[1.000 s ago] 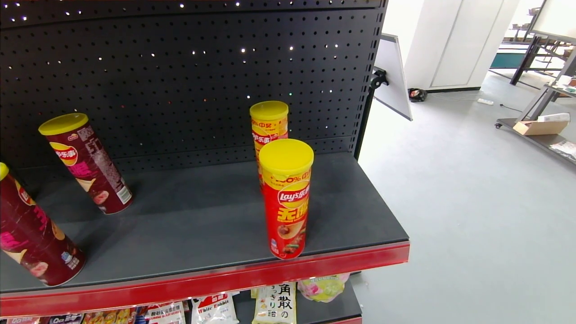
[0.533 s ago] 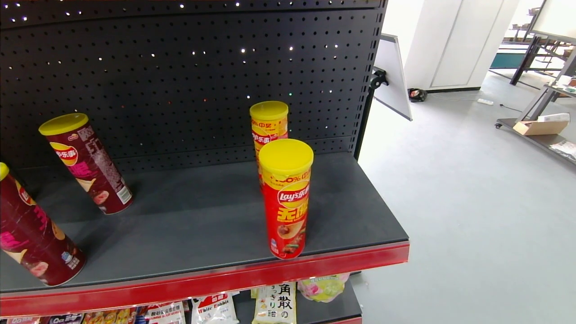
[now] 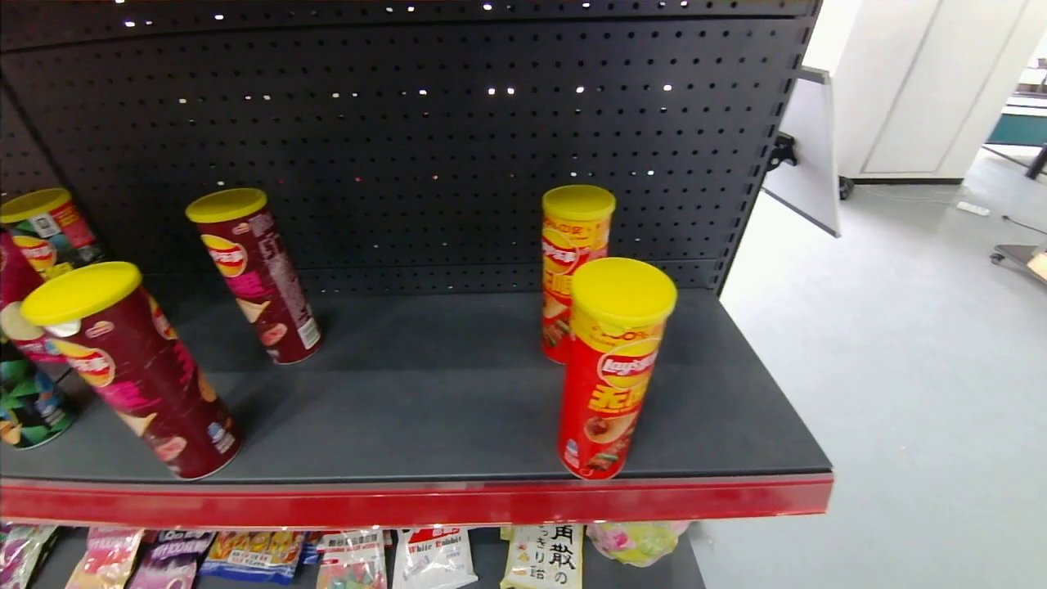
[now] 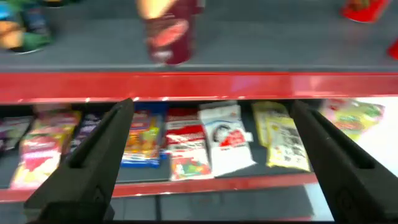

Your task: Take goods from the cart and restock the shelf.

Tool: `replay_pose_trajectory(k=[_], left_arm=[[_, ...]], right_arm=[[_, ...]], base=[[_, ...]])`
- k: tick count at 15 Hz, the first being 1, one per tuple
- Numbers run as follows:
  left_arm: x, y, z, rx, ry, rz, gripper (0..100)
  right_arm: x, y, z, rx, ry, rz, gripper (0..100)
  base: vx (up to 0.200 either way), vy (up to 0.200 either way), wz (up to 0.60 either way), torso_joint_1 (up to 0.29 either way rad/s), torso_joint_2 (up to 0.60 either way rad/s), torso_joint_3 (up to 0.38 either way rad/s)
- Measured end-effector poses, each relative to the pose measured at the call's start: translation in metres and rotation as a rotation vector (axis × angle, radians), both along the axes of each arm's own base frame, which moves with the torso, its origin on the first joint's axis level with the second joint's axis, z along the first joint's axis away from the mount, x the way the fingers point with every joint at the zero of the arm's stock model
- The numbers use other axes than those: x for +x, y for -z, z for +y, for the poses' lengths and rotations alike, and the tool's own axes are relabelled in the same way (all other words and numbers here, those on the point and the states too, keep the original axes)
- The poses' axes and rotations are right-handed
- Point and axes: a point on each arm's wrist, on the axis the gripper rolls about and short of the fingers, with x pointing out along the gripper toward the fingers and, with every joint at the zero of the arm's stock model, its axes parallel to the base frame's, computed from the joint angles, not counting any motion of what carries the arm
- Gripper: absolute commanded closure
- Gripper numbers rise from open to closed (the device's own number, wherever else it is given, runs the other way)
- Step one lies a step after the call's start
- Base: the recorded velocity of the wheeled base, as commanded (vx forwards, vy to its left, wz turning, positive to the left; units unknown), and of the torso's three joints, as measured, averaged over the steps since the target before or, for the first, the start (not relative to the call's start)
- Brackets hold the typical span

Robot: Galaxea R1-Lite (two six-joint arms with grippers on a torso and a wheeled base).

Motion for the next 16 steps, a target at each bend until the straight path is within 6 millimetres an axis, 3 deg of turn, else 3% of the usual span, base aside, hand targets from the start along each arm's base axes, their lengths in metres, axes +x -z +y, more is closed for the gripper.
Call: replay_pose_trajectory(k=[3, 6, 12, 16], left_arm=[[0.004, 0.007, 0.0, 0.001, 0.018, 0.001, 0], [0.013, 0.005, -0.001, 0.002, 0.047, -0.17, 0], [0.016, 0.017, -0.001, -0.031, 0.032, -0.126, 0], [0.017, 0.018, -0.001, 0.062, 0.05, -0.129, 0]], right_arm=[[0.0, 0.0, 0.0, 0.001, 0.001, 0.0, 0], [0.0, 0.0, 0.0, 0.0, 0.0, 0.0, 0], [0.0, -0.002, 0.0, -0.053, -0.007, -0.011, 0], [-0.001, -0.054, 0.0, -0.005, -0.029, -0.058, 0]], base=[[0.0, 0.0, 0.0, 0.0, 0.0, 0.0], [0.0, 0.0, 0.0, 0.0, 0.0, 0.0], [0.0, 0.0, 0.0, 0.0, 0.0, 0.0], [0.0, 0.0, 0.0, 0.0, 0.0, 0.0]])
